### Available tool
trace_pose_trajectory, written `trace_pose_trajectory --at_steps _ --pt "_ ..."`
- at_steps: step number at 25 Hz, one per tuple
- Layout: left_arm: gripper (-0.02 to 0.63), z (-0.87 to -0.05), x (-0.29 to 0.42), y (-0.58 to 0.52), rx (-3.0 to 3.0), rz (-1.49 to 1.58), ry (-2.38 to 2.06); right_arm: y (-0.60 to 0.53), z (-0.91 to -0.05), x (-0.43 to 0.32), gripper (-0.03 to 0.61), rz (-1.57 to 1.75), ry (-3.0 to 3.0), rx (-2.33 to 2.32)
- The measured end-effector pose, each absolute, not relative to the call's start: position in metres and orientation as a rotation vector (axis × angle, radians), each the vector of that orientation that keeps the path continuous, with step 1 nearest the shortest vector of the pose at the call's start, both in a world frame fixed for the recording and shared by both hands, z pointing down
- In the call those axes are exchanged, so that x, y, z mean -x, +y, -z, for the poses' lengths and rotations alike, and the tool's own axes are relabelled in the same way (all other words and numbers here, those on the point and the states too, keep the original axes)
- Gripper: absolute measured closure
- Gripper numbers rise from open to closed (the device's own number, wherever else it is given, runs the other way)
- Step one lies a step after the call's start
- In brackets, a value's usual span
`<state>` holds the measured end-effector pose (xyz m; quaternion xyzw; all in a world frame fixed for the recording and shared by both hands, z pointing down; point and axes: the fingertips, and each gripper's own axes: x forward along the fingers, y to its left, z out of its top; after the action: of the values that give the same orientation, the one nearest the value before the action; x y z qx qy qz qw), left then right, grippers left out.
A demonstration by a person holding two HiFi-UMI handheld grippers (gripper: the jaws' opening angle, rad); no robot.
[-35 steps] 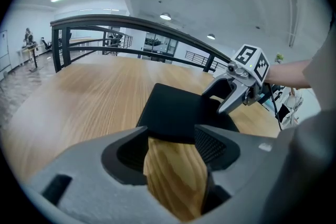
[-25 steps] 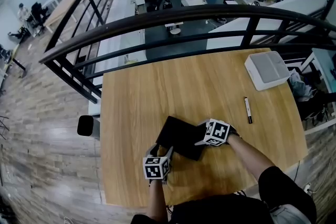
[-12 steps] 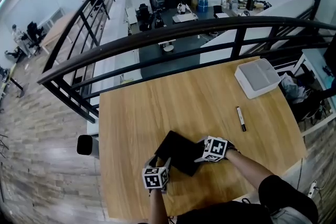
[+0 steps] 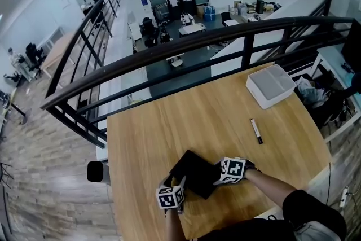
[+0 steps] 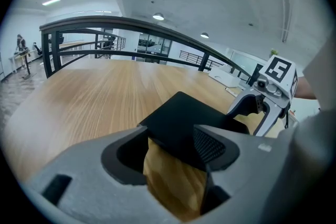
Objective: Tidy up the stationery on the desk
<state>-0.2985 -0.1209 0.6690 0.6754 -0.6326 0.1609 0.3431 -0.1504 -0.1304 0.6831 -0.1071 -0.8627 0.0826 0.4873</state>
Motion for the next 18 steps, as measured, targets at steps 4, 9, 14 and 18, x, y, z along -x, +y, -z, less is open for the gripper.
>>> trace_pose_trajectory --at_steps 4,9,14,18 --pt "0.353 -0.669 0.295 -0.126 -1.772 -0.422 -1.637 -0.124 -0.683 0.143 0.225 -0.202 -2.091 0.254" --pt "0.353 -0.669 0.291 -0.130 -1.795 -0.426 -1.625 -0.113 -0.683 0.136 0.242 -0.218 -2.098 0.258" --pt "0.353 -0.669 0.285 -0.136 -1.825 -0.458 -1.606 -0.103 -0.682 0.128 0.262 -0.238 -2.106 0.253" --pt "0.353 -0.670 0.280 -0.140 -1.841 -0.465 -1.595 -0.096 -0.682 0.122 0.273 -0.245 -2.104 0.254"
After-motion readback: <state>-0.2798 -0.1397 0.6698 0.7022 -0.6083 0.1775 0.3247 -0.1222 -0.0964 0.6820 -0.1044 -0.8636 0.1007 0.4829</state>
